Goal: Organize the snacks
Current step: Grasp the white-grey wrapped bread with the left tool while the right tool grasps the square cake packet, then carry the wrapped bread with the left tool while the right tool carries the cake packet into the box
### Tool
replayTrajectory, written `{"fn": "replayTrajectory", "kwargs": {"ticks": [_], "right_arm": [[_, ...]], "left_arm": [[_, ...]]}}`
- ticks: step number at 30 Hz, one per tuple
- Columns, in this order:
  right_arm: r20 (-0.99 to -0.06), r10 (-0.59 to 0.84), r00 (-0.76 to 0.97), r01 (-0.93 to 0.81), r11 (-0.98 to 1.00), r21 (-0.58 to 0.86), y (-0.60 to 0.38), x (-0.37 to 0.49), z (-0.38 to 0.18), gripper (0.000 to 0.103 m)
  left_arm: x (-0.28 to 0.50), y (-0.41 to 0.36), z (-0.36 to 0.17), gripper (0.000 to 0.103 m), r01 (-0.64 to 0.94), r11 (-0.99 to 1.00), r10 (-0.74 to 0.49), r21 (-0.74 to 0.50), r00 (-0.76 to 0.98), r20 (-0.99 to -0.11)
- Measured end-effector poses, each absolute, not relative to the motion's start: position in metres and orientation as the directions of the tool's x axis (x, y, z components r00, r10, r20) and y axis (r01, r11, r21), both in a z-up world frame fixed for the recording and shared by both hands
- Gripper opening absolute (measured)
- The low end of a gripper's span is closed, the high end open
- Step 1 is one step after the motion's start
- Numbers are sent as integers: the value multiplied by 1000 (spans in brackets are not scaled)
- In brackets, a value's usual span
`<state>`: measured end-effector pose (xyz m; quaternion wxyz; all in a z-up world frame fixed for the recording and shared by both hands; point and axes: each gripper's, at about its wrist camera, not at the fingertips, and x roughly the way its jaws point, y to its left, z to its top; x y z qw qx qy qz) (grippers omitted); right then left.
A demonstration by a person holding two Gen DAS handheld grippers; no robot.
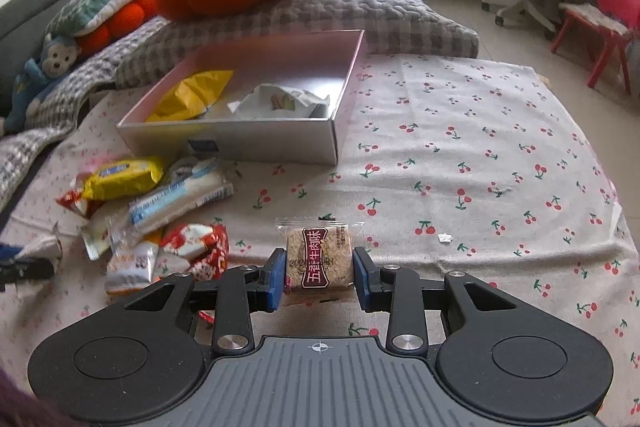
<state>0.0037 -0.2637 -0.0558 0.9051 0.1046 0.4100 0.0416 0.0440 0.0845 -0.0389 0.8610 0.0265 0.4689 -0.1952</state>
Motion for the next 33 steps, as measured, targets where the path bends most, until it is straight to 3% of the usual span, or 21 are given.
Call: {"fn": "replayTrajectory", "kwargs": {"ticks": [15, 33], "right_arm": [[-730, 187, 658, 102, 938, 332, -264, 31, -19, 33], [-707, 192, 680, 142, 913, 383, -255, 66, 1, 33]], "left_arm": [[63, 68, -2, 39, 301, 925, -364, -232, 524, -770], [106, 15, 3, 39, 250, 911, -413, -328, 535, -737]]}}
